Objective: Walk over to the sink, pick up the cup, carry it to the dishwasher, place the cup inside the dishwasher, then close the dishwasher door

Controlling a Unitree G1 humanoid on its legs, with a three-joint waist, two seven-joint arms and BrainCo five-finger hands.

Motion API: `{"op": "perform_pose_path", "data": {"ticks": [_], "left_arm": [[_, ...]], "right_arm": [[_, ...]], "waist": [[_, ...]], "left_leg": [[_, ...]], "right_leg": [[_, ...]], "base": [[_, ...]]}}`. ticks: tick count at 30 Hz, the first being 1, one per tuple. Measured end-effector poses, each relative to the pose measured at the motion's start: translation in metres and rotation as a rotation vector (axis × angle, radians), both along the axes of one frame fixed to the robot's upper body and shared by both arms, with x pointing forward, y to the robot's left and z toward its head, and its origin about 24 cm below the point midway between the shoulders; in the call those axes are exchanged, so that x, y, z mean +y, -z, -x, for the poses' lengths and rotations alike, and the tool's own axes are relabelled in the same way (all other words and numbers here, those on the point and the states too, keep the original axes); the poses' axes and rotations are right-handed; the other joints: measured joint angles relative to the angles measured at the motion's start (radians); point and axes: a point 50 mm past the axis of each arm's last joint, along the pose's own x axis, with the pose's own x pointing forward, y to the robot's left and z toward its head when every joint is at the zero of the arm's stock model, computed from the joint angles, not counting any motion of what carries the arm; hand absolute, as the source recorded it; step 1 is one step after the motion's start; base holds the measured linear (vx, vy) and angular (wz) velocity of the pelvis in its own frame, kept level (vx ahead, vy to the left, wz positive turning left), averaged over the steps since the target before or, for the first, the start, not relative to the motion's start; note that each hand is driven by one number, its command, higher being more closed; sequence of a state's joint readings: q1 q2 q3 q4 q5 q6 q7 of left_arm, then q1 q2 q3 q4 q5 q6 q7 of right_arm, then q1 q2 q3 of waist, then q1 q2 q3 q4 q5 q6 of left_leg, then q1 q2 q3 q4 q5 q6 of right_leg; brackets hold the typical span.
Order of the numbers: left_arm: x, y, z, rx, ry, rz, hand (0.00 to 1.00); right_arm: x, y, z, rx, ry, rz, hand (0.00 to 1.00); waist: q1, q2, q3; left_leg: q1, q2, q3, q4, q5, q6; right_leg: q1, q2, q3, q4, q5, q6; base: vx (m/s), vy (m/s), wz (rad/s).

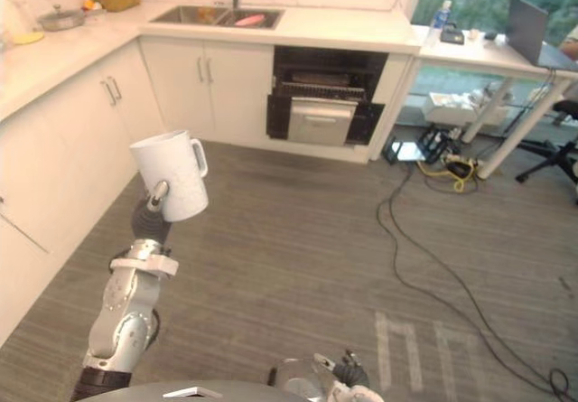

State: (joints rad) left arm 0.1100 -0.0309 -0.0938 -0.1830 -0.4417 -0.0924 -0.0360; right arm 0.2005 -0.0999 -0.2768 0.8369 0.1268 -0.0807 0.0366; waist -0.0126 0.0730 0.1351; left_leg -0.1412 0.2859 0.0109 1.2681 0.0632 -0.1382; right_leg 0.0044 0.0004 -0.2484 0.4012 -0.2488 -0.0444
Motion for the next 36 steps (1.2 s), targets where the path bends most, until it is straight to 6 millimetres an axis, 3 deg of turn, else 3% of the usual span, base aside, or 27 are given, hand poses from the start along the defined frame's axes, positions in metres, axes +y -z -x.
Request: {"op": "perform_pose_path", "data": {"ticks": [1,2,4,5,6,7,8,9,10,11,12,14,15,17,18,19,20,22,24,27,28,29,30,31,33,35,36], "left_arm": [[0.003,0.002,0.001,0.006,-0.013,0.001,1.0],[0.011,0.004,0.003,0.013,-0.044,0.0,1.0],[0.024,0.004,0.004,0.012,-0.082,-0.028,1.0],[0.032,0.005,0.005,0.013,-0.097,-0.049,1.0],[0.038,0.006,0.007,0.013,-0.104,-0.066,1.0],[0.039,0.007,0.008,0.014,-0.1,-0.07,1.0],[0.038,0.008,0.009,0.019,-0.085,-0.069,1.0],[0.037,0.009,0.01,0.017,-0.074,-0.068,1.0],[0.038,0.011,0.01,0.025,-0.062,-0.072,1.0],[0.041,0.011,0.009,0.022,-0.064,-0.075,1.0],[0.043,0.009,0.007,0.011,-0.068,-0.076,1.0],[0.048,0.007,0.005,0.002,-0.079,-0.082,1.0],[0.048,0.008,0.005,0.004,-0.077,-0.083,1.0],[0.043,0.005,0.0,-0.006,-0.046,-0.085,1.0],[0.042,0.003,-0.002,-0.016,-0.036,-0.089,1.0],[0.038,0.0,-0.007,-0.034,-0.007,-0.102,1.0],[0.036,0.0,-0.011,-0.03,0.016,-0.128,1.0],[0.034,0.006,-0.013,0.0,0.022,-0.161,1.0],[0.03,0.01,-0.015,0.016,0.045,-0.175,1.0],[0.02,0.008,-0.014,0.002,0.091,-0.189,1.0],[0.018,0.007,-0.014,-0.003,0.096,-0.194,1.0],[0.014,0.001,-0.013,-0.031,0.105,-0.189,1.0],[0.015,-0.008,-0.01,-0.076,0.099,-0.186,1.0],[0.014,-0.008,-0.008,-0.079,0.092,-0.174,1.0],[0.007,-0.006,-0.006,-0.073,0.105,-0.145,1.0],[0.001,-0.008,-0.007,-0.091,0.124,-0.153,1.0],[-0.001,-0.007,-0.007,-0.091,0.128,-0.156,1.0]], "right_arm": [[-0.001,0.0,-0.001,-0.005,0.003,0.004,0.0],[-0.003,-0.002,-0.004,-0.014,-0.002,0.008,0.0],[0.003,-0.004,-0.018,-0.048,-0.036,0.002,0.0],[0.008,-0.007,-0.031,-0.079,-0.07,0.002,0.0],[0.011,-0.01,-0.042,-0.099,-0.102,0.005,0.0],[0.011,-0.011,-0.045,-0.104,-0.113,0.009,0.0],[0.009,-0.011,-0.046,-0.098,-0.128,0.018,0.0],[0.007,-0.01,-0.044,-0.091,-0.12,0.019,0.0],[0.008,-0.004,-0.035,-0.048,-0.105,0.002,0.0],[0.014,0.001,-0.029,-0.021,-0.1,-0.018,0.0],[0.017,0.004,-0.026,-0.008,-0.096,-0.032,0.0],[0.016,0.007,-0.019,0.021,-0.064,-0.048,0.0],[0.014,0.008,-0.013,0.036,-0.039,-0.053,0.0],[0.002,0.012,0.009,0.09,0.101,-0.063,0.0],[0.0,0.012,0.014,0.095,0.142,-0.068,0.0],[-0.003,0.013,0.022,0.104,0.198,-0.075,0.0],[-0.001,0.016,0.032,0.124,0.23,-0.084,0.0],[0.004,0.019,0.044,0.143,0.256,-0.094,0.0],[0.011,0.02,0.046,0.121,0.288,-0.115,0.0],[0.023,0.019,0.049,0.096,0.318,-0.144,0.0],[0.023,0.018,0.048,0.077,0.32,-0.142,0.0],[0.021,0.013,0.042,0.03,0.316,-0.131,0.0],[0.019,0.009,0.038,-0.009,0.311,-0.116,0.0],[0.014,0.007,0.034,-0.032,0.304,-0.101,0.0],[0.003,0.0,0.02,-0.087,0.274,-0.065,0.0],[0.005,-0.006,0.001,-0.135,0.228,-0.07,0.0],[0.006,-0.006,0.0,-0.133,0.23,-0.075,0.0]], "waist": [[0.005,0.001,0.001],[0.02,-0.002,0.001],[0.058,-0.018,0.001],[0.069,-0.033,0.002],[0.072,-0.043,0.004],[0.072,-0.046,0.006],[0.069,-0.043,0.004],[0.067,-0.03,0.003],[0.06,-0.039,0.0],[0.05,-0.06,0.005],[0.047,-0.096,-0.001],[0.059,-0.09,0.005],[0.06,-0.091,0.004],[0.05,-0.098,0.0],[0.043,-0.102,-0.002],[0.038,-0.104,-0.002],[0.023,-0.103,0.0],[-0.002,-0.087,0.007],[-0.028,-0.082,0.016],[-0.048,-0.096,0.031],[-0.048,-0.093,0.032],[-0.048,-0.096,0.028],[-0.039,-0.12,0.017],[-0.039,-0.115,0.01],[-0.033,-0.044,0.0],[-0.043,-0.033,-0.005],[-0.048,-0.034,-0.007]], "left_leg": [[-0.04,-0.011,0.013,0.038,-0.034,0.019],[-0.106,-0.034,0.059,0.011,-0.12,0.061],[-0.138,-0.049,0.154,-0.237,-0.211,0.097],[-0.135,-0.081,0.168,-0.486,-0.234,0.109],[-0.126,-0.117,0.147,-0.723,-0.212,0.107],[-0.118,-0.132,0.13,-0.828,-0.185,0.1],[-0.094,-0.147,0.106,-1.016,-0.126,0.085],[-0.079,-0.146,0.107,-1.09,-0.092,0.071],[-0.053,-0.158,0.149,-1.089,0.051,0.096],[-0.065,-0.179,0.177,-1.051,0.049,0.119],[-0.09,-0.197,0.18,-0.994,0.003,0.135],[-0.124,-0.206,0.179,-0.869,-0.103,0.154],[-0.112,-0.217,0.184,-0.861,-0.123,0.162],[-0.019,-0.296,0.18,-0.888,-0.173,0.19],[0.004,-0.317,0.177,-0.896,-0.186,0.198],[0.055,-0.354,0.162,-0.925,-0.208,0.21],[0.116,-0.38,0.13,-0.964,-0.21,0.218],[0.225,-0.385,0.091,-1.041,-0.214,0.231],[0.301,-0.379,0.044,-1.088,-0.236,0.231],[0.396,-0.336,0.021,-1.089,-0.305,0.189],[0.413,-0.32,0.022,-1.087,-0.321,0.174],[0.44,-0.296,0.031,-1.077,-0.363,0.146],[0.468,-0.3,0.045,-1.076,-0.405,0.122],[0.486,-0.287,0.05,-1.076,-0.425,0.117],[0.513,-0.226,0.084,-1.079,-0.451,0.138],[0.515,-0.216,0.112,-1.049,-0.389,0.131],[0.514,-0.211,0.112,-1.031,-0.373,0.133]], "right_leg": [[0.025,0.002,0.007,-0.013,-0.004,-0.005],[0.075,0.001,0.028,-0.056,-0.007,-0.003],[0.131,-0.02,0.055,-0.125,0.017,0.023],[0.148,-0.044,0.088,-0.143,0.025,0.043],[0.162,-0.068,0.117,-0.149,0.013,0.072],[0.172,-0.08,0.132,-0.15,0.005,0.089],[0.196,-0.099,0.147,-0.156,-0.019,0.126],[0.217,-0.096,0.156,-0.165,-0.035,0.144],[0.27,-0.117,0.181,-0.196,-0.049,0.161],[0.293,-0.145,0.185,-0.217,-0.048,0.16],[0.306,-0.165,0.18,-0.227,-0.027,0.153],[0.331,-0.187,0.177,-0.245,0.062,0.157],[0.337,-0.196,0.177,-0.229,0.078,0.166],[0.281,-0.268,0.167,0.041,0.131,0.22],[0.235,-0.292,0.169,0.155,0.162,0.221],[0.136,-0.33,0.185,0.398,0.255,0.21],[0.049,-0.335,0.18,0.588,0.209,0.177],[-0.047,-0.284,0.152,0.692,0.1,0.11],[-0.17,-0.201,0.152,0.654,0.026,0.077],[-0.3,-0.141,0.139,0.414,0.014,0.089],[-0.307,-0.137,0.118,0.328,0.028,0.095],[-0.298,-0.133,0.074,0.084,0.084,0.103],[-0.3,-0.134,0.054,-0.071,0.175,0.084],[-0.291,-0.125,0.035,-0.071,0.235,0.067],[-0.296,-0.093,-0.043,-0.038,0.255,0.057],[-0.321,-0.089,-0.047,0.043,0.223,-0.026],[-0.317,-0.087,-0.049,0.054,0.208,-0.044]], "base": [[0.5,0.015,-0.36],[0.52,0.041,-0.65],[0.44,0.084,-0.91],[0.47,0.161,-0.94],[0.49,0.189,-0.84],[0.51,0.243,-0.64],[0.42,0.229,-0.38],[0.52,0.282,-0.26],[0.54,0.278,0.05],[0.55,0.251,0.23],[0.65,0.271,0.27],[0.52,0.2,0.08],[0.47,0.203,0.16],[0.55,0.249,0.42],[0.41,0.196,0.44],[0.39,0.147,0.51],[0.38,0.118,0.53],[0.37,0.033,0.5],[0.35,-0.084,0.56],[0.32,-0.21,0.46],[0.43,-0.267,0.26],[0.5,-0.288,0.0],[0.53,-0.285,-0.13],[0.57,-0.252,-0.33],[0.59,-0.206,-0.42],[0.5,-0.25,-0.29],[0.36,-0.215,0.0]]}}
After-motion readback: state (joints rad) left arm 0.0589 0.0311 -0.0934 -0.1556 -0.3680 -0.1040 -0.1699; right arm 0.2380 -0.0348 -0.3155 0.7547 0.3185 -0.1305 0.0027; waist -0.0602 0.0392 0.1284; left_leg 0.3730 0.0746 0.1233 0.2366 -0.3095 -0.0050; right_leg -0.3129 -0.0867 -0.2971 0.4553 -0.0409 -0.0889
